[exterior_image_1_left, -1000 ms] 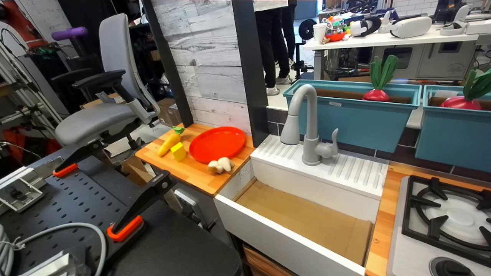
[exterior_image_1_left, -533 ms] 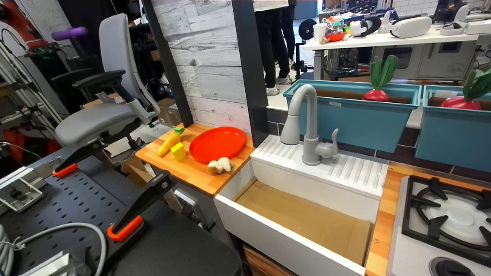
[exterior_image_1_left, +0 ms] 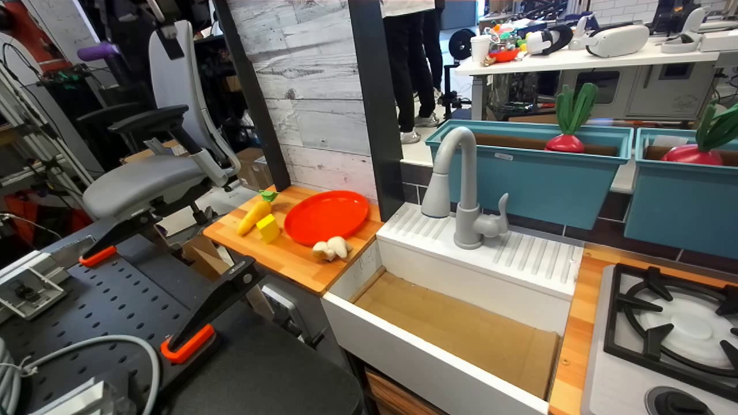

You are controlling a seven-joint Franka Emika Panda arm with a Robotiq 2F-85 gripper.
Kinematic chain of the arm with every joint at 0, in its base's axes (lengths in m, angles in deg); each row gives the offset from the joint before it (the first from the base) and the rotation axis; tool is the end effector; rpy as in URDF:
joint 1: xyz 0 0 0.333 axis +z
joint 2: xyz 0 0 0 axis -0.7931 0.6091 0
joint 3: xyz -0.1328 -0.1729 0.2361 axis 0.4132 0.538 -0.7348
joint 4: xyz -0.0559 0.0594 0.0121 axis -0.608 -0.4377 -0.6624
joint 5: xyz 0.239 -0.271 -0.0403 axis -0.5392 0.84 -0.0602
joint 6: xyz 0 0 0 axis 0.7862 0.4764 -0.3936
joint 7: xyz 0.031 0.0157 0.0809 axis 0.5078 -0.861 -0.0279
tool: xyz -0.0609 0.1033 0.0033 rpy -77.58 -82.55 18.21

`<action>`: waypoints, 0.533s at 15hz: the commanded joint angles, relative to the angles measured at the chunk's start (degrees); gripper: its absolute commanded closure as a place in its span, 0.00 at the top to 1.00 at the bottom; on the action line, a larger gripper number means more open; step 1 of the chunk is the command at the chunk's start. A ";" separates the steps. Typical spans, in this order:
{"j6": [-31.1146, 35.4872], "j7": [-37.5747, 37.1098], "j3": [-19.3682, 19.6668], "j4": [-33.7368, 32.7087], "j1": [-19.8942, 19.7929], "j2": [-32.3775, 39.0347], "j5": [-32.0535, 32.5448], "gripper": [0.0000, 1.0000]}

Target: Move the carrot plush toy

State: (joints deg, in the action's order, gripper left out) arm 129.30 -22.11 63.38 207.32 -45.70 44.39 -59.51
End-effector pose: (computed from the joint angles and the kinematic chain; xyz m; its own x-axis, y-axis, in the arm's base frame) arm 0.4574 0.1726 0.3409 0.9485 0.3169 0.0044 0.3161 -0.9469 0.0582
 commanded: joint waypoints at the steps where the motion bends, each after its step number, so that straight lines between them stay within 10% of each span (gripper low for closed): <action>1: 4.45 -0.60 1.53 -3.27 2.02 8.80 1.66 1.00; 8: 12.15 0.71 4.34 -11.26 4.26 27.45 0.28 1.00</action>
State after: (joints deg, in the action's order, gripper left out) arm 138.89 -22.13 65.73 201.54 -42.94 63.59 -59.36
